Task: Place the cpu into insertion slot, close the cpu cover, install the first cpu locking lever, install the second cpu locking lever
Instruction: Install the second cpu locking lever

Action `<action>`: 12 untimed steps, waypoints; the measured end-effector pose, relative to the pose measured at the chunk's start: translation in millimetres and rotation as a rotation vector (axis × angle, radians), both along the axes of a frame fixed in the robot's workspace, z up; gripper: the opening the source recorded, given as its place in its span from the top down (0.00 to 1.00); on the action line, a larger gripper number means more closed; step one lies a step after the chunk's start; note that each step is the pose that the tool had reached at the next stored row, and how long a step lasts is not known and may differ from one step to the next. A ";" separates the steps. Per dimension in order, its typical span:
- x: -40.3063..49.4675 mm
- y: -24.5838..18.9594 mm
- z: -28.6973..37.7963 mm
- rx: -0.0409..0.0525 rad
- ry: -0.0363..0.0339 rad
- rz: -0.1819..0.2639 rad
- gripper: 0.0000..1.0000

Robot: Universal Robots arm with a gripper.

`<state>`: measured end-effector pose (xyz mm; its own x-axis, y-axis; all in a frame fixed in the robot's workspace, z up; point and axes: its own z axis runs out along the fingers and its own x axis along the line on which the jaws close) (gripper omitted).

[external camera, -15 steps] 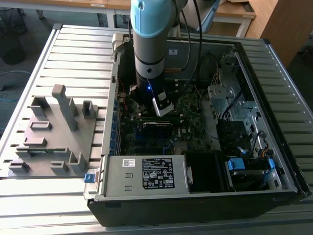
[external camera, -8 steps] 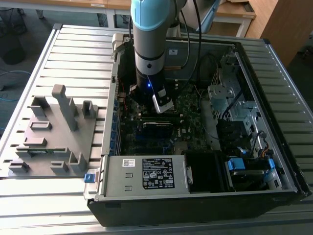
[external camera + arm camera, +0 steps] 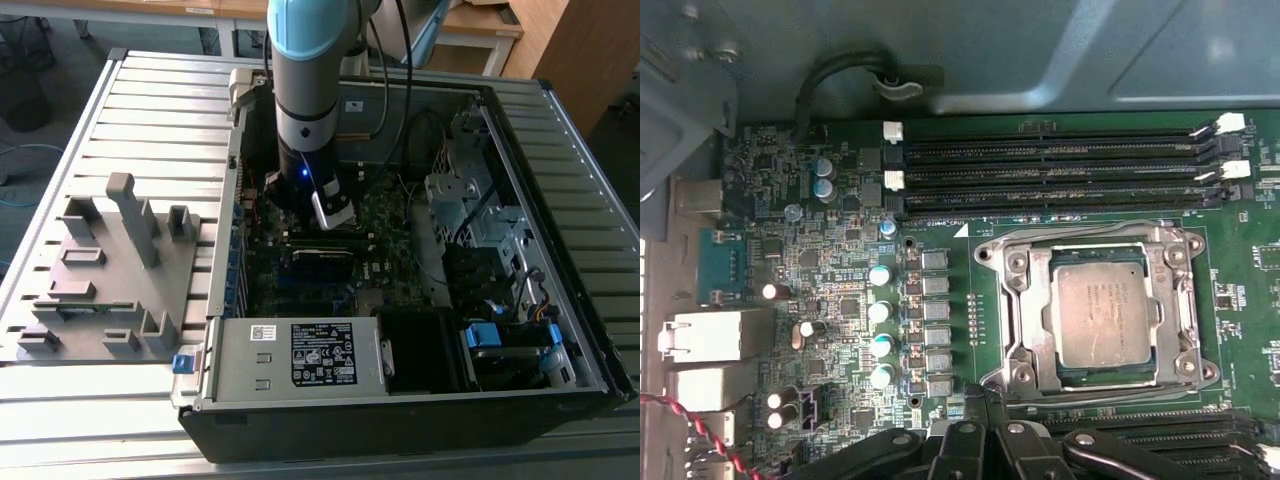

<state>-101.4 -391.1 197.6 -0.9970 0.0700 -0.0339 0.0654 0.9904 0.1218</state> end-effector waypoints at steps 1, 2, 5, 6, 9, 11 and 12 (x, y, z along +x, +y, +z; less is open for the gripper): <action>0.0 0.0 1.5 0.0000 0.0000 0.000 0.90; 0.0 0.0 3.3 -0.0001 0.0001 0.000 0.90; 0.0 0.0 9.1 -0.0003 0.0001 0.000 0.90; 0.1 0.0 9.6 -0.0007 0.0001 0.000 0.90; 2.3 0.1 9.6 -0.0012 0.0000 0.000 0.90; 7.0 0.1 9.6 -0.0013 0.0001 -0.001 0.90; 9.9 0.1 9.5 -0.0012 0.0001 -0.001 0.90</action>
